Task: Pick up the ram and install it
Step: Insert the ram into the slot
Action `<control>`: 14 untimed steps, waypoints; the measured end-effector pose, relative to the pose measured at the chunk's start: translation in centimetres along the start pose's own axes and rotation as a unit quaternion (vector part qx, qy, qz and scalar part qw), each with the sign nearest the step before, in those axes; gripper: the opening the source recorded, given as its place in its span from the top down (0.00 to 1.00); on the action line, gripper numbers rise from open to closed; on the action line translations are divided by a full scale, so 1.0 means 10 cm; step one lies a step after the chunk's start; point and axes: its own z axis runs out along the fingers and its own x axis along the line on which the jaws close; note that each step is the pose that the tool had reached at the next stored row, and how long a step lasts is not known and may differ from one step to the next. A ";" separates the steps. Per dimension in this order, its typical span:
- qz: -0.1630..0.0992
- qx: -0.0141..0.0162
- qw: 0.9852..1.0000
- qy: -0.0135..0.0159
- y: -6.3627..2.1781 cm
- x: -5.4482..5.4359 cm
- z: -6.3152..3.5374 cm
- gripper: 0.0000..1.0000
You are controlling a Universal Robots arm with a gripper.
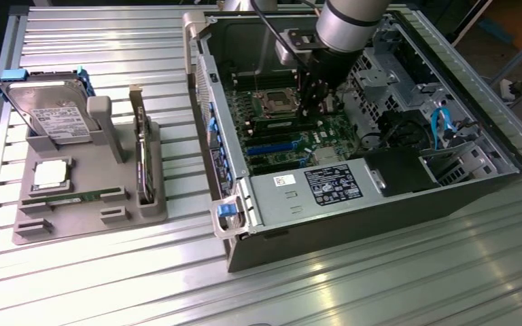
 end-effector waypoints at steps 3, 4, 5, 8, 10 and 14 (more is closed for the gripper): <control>0.000 0.000 1.000 0.000 0.000 0.00 0.000 0.88; 0.000 0.000 1.000 0.000 0.000 0.00 0.000 0.88; 0.000 0.000 1.000 0.000 0.000 0.00 0.000 0.88; 0.000 0.000 1.000 0.000 0.000 0.00 0.000 0.88; -0.001 0.000 1.000 0.000 0.000 0.00 -0.001 0.88; -0.001 0.000 1.000 0.000 0.001 0.00 -0.022 0.88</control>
